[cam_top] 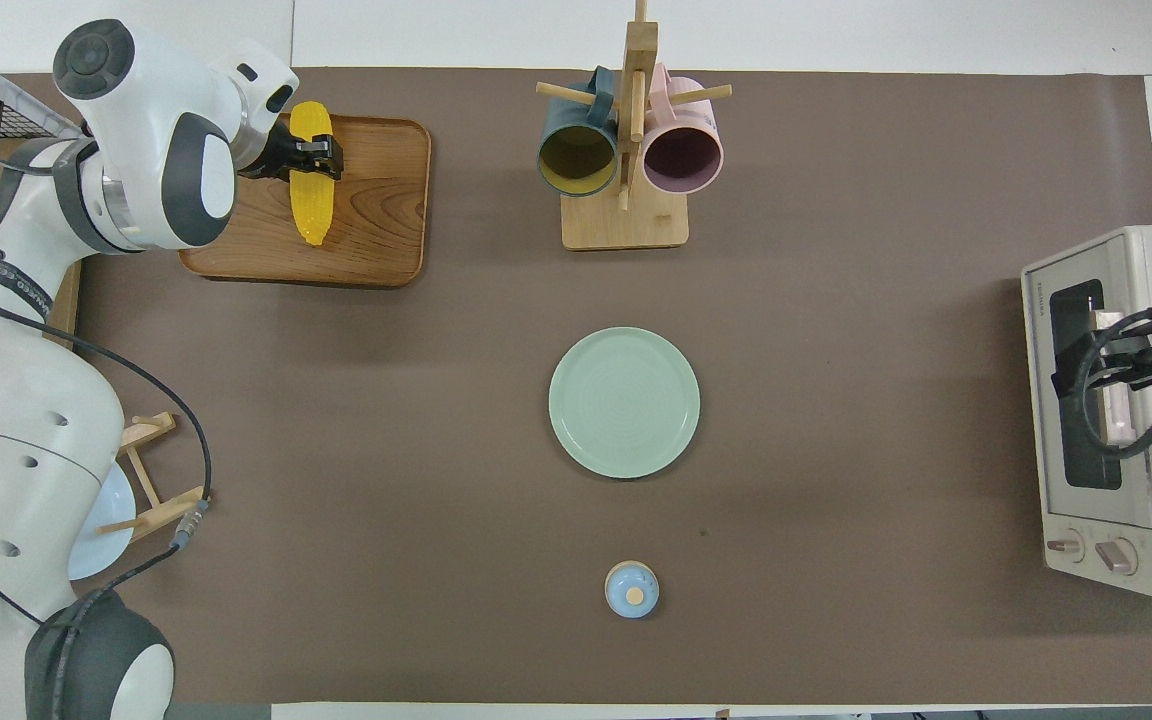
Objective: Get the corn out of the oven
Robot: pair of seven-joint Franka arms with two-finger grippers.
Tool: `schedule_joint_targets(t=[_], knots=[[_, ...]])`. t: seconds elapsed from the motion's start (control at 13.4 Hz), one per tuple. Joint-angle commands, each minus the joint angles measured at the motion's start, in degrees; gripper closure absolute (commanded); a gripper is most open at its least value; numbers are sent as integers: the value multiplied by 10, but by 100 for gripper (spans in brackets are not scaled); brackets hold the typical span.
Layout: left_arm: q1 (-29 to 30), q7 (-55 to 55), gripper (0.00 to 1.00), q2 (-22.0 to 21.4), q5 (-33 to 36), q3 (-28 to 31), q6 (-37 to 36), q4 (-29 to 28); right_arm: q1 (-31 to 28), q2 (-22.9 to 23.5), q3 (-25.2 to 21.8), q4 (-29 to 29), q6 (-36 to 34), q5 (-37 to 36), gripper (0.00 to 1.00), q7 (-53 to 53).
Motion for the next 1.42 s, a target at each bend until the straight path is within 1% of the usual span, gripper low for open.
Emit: schedule_joint_targets(t=[0.0,0.15,0.37,0.45,0.67,0.82,0.9,0.97,1.12,1.27,1.34], knots=[[6,13,0,-21,12,10,-29,13,52,6,-56,14,-19,11,0,5],[6,7,0,-67,10,13,-55,-13,55,4,-62,11,-18,12,0,7],[10,8,0,-159,12,31,-72,-87,57,4,-64,11,-15,11,0,8],[11,6,0,-185,12,32,-87,-101,56,5,-64,11,-12,11,0,8],[12,5,0,-235,13,47,-164,-103,51,5,-62,12,-9,11,0,8],[11,4,0,-271,32,48,-217,-103,42,6,-59,12,-8,11,0,8],[11,0,0,-304,38,48,-286,-104,41,6,-61,12,-9,13,0,8],[12,-3,0,-325,52,48,-318,-104,41,6,-63,13,-8,14,0,8],[15,-3,0,-363,57,47,-362,-119,41,6,-66,13,-8,14,0,9],[21,-5,0,-401,58,46,-387,-150,41,5,-65,13,18,13,0,7],[34,-9,0,-425,58,40,-396,-172,40,5,-65,13,18,13,0,7]])
